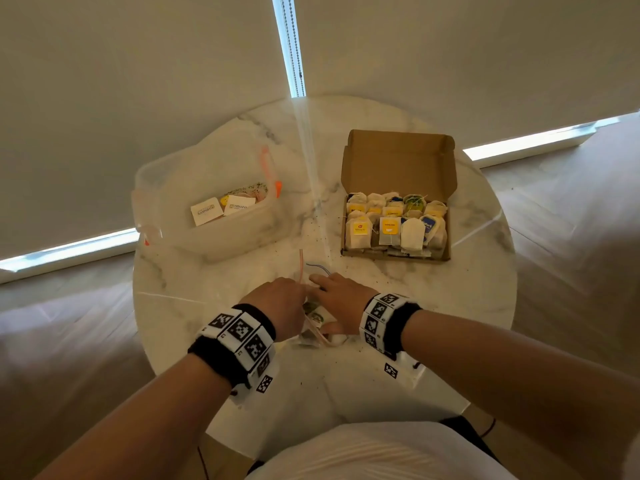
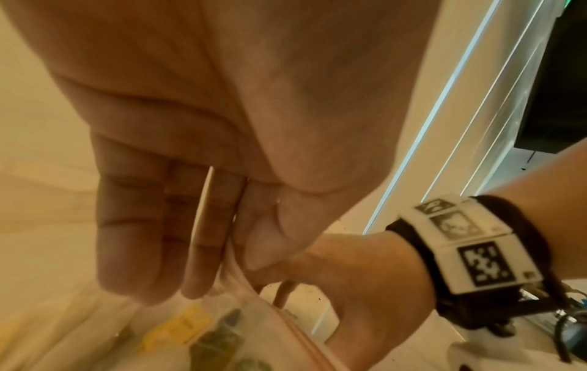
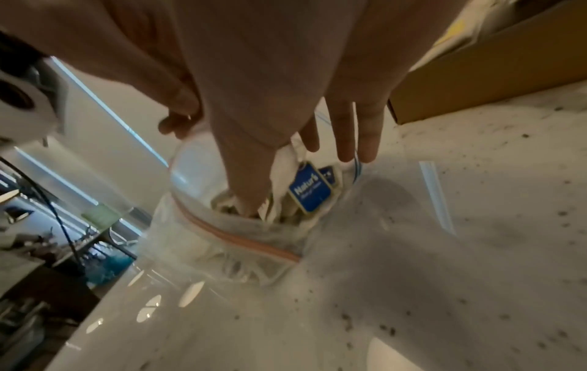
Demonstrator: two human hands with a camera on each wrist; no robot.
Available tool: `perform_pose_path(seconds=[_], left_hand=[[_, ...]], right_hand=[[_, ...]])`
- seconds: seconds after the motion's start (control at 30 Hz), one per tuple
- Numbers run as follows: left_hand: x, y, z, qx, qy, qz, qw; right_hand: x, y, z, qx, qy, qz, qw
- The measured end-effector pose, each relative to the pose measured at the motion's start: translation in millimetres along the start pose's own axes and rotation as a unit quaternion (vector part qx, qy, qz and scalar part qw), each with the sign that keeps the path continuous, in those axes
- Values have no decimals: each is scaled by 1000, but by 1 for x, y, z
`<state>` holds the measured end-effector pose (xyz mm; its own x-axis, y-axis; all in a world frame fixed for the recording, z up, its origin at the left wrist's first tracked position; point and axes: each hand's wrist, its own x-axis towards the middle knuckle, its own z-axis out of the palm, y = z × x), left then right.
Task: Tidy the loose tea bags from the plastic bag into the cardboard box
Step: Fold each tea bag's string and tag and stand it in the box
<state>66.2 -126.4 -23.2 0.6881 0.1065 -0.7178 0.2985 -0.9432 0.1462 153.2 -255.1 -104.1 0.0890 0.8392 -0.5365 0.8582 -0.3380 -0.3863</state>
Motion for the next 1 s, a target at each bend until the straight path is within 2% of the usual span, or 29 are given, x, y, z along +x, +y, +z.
perform_pose_path(seconds=[0.13,0.33,0.53,0.83,1.0], left_hand=[[-2,1,3,-25,15,6,1000],[-1,0,5,-71,35,24,997],[-1,-4,8,-83,60,11,995],[-2,-6,12,-98,73,10,992],[-2,-8,12,-106,83,5,991]], right_hand=[[11,-4,2,-39,5,9,999],[16,-1,2,58,3,42,997],[17,1,-3,118,11,72,990],[22,-12,-14,91,-5,72,993],[22,-9,-15,155,22,67,985]])
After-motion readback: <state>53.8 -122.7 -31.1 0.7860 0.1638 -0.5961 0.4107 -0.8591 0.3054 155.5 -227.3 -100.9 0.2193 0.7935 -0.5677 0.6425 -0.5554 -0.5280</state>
